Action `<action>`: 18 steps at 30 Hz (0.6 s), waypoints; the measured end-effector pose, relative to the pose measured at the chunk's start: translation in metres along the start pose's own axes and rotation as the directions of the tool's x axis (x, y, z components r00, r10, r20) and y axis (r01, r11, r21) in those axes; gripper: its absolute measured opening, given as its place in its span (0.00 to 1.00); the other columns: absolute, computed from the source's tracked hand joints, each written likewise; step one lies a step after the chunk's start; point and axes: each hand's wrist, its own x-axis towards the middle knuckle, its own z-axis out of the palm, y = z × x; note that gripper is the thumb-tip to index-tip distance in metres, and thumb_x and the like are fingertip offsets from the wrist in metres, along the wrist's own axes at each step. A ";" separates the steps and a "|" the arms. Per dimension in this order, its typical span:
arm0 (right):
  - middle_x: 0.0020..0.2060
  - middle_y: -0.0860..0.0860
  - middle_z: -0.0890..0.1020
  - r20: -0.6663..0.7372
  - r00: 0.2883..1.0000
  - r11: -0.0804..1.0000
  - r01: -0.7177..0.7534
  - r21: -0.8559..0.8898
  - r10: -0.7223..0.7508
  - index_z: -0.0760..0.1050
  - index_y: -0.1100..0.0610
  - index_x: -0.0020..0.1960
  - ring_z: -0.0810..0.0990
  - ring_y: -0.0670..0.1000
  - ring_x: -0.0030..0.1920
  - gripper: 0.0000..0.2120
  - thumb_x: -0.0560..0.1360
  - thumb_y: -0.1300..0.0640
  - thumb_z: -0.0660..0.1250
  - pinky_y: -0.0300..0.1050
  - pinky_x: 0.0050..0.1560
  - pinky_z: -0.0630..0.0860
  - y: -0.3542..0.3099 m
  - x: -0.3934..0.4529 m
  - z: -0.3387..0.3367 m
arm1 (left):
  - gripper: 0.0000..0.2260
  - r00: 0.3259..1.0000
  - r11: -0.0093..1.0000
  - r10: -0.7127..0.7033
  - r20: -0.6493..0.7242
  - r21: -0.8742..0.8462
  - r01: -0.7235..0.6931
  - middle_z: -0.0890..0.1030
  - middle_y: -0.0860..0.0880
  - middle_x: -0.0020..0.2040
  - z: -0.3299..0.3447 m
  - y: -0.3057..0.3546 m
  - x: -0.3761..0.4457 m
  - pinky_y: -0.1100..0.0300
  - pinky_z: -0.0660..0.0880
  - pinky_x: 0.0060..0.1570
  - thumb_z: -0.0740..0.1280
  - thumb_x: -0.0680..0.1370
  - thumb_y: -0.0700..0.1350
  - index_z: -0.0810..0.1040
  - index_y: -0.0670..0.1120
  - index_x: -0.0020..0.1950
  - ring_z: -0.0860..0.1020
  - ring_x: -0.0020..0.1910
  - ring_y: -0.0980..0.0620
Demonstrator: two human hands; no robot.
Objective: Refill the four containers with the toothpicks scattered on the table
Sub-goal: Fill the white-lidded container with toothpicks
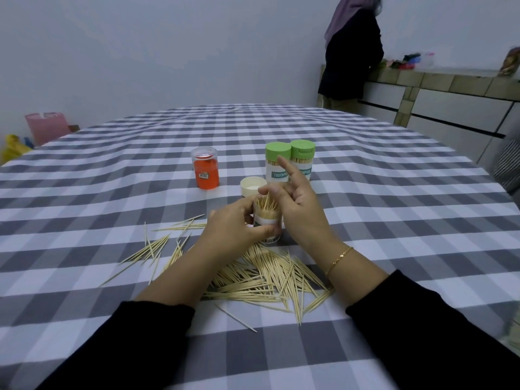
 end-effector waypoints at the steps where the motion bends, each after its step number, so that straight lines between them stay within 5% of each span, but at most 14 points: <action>1: 0.45 0.51 0.83 0.006 1.000 1.000 0.003 -0.008 -0.002 0.64 0.45 0.70 0.82 0.44 0.48 0.21 0.80 0.59 0.60 0.38 0.50 0.79 0.000 0.000 0.000 | 0.21 1.000 1.000 -0.001 0.001 0.002 0.001 0.82 0.64 0.45 0.000 0.000 0.000 0.44 0.72 0.59 0.70 0.62 0.66 0.76 0.64 0.53 0.80 0.47 0.63; 8: 0.51 0.50 0.81 0.039 0.999 1.000 -0.027 -0.010 0.027 0.77 0.49 0.57 0.80 0.40 0.49 0.12 0.80 0.62 0.60 0.33 0.48 0.77 -0.002 -0.003 0.001 | 0.19 1.000 1.000 0.000 -0.006 0.012 0.000 0.83 0.62 0.46 -0.001 -0.002 0.000 0.45 0.73 0.59 0.75 0.66 0.60 0.75 0.63 0.56 0.80 0.48 0.61; 12: 0.57 0.48 0.79 0.043 0.998 0.994 -0.035 -0.104 0.040 0.79 0.55 0.59 0.77 0.42 0.57 0.12 0.79 0.60 0.62 0.34 0.56 0.74 -0.001 -0.003 0.000 | 0.17 1.000 1.000 0.006 0.000 0.014 -0.006 0.83 0.62 0.45 -0.001 -0.002 0.001 0.45 0.74 0.57 0.73 0.67 0.61 0.76 0.63 0.54 0.80 0.47 0.62; 18: 0.54 0.45 0.81 0.149 0.971 0.981 -0.179 -0.075 0.189 0.76 0.56 0.63 0.79 0.37 0.51 0.16 0.80 0.51 0.59 0.26 0.47 0.73 -0.008 -0.001 -0.008 | 0.17 1.000 0.999 -0.020 0.007 0.026 0.020 0.83 0.62 0.46 -0.001 -0.002 0.001 0.44 0.72 0.59 0.76 0.67 0.59 0.77 0.60 0.53 0.80 0.48 0.61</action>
